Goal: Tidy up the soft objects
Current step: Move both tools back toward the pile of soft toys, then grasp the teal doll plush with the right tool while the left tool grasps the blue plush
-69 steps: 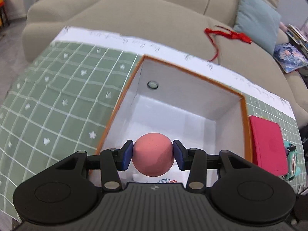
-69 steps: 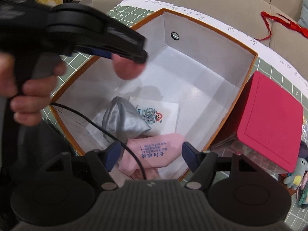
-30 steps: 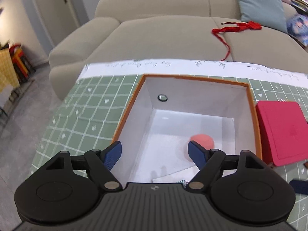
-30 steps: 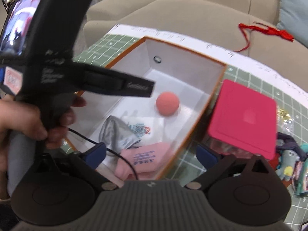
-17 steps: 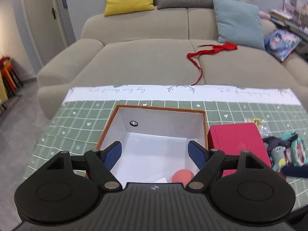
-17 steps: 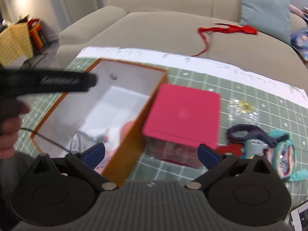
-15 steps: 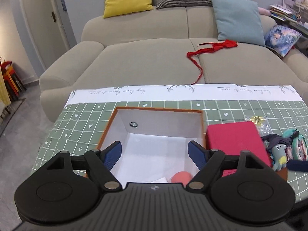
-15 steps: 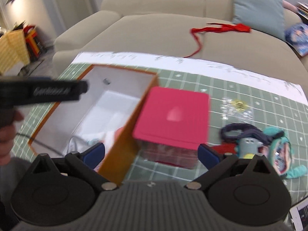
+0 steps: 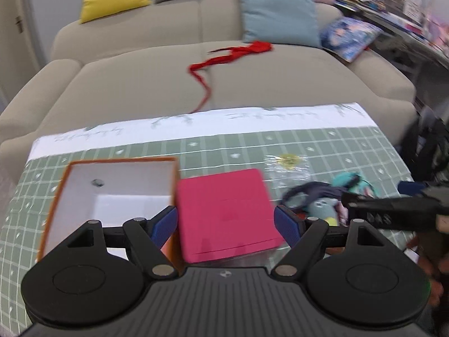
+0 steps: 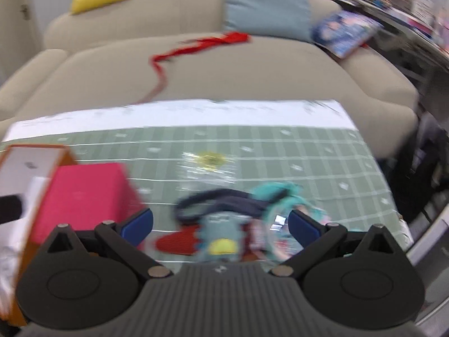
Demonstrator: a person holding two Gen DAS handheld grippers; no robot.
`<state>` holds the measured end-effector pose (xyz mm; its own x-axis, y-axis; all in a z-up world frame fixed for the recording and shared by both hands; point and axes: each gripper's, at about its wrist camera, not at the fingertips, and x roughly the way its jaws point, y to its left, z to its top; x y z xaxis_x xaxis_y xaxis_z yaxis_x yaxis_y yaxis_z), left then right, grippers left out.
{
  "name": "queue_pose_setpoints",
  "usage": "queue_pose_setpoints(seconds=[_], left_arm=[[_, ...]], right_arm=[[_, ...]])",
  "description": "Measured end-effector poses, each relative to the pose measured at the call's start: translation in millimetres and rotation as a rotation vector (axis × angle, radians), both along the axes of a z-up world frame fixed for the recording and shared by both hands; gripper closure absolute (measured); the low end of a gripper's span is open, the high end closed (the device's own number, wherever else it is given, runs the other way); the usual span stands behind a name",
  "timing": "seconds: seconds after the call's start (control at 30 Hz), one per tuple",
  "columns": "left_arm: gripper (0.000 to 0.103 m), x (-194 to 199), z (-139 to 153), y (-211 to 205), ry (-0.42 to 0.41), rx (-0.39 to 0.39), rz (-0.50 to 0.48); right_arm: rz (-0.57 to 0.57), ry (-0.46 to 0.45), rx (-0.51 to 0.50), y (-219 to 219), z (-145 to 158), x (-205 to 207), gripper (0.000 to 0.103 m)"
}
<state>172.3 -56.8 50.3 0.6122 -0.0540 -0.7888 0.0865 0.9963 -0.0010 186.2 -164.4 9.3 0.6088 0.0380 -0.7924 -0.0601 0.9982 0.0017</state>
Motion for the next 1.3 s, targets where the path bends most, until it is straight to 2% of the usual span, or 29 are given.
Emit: queue_pose_setpoints(seconds=[0.13,0.27,0.5,0.67,0.8,0.97,1.0,1.03,1.13,1.3], left_arm=[[0.011,3.9,-9.2,-35.3,0.012,0.04,-0.086],[0.011,6.1,-25.3,-70.9,0.021,0.102,-0.158],[0.011,13.1,-57.1,-113.1,0.1,0.143,-0.237],[0.011,8.5,-74.5,-133.8,0.105,0.204,-0.304],[0.011,9.6,-84.1,-138.7,0.14,0.197,-0.311],[0.012,11.8,-91.4,-139.9,0.157,0.206,-0.285],[0.012,12.1,-92.0,-139.8,0.158,0.207,-0.282],[0.011,12.1,-92.4,-139.7,0.158,0.212,-0.282],[0.012,11.9,-92.4,-138.8,0.142,0.236,-0.271],[0.012,11.8,-95.0,-136.0,0.155,0.24,-0.255]], right_arm=[[-0.089,0.043,-0.047,-41.9,-21.2,18.9,0.003],[-0.168,0.076,-0.151,-67.8,-53.8,35.1,0.003],[-0.117,0.173,-0.156,-87.3,-104.3,54.3,0.003],[-0.123,0.17,-0.177,-93.5,-122.6,63.5,0.003],[-0.109,0.177,-0.156,-100.2,-136.5,67.8,0.003],[-0.106,0.194,-0.061,-113.3,-143.3,71.0,0.005],[-0.111,0.202,-0.03,-117.2,-145.5,71.6,0.012],[-0.124,0.214,0.011,-122.4,-148.1,72.0,0.015],[-0.16,0.247,0.165,-137.8,-152.9,73.1,0.018],[-0.113,0.223,0.075,-126.9,-147.3,67.4,0.02]])
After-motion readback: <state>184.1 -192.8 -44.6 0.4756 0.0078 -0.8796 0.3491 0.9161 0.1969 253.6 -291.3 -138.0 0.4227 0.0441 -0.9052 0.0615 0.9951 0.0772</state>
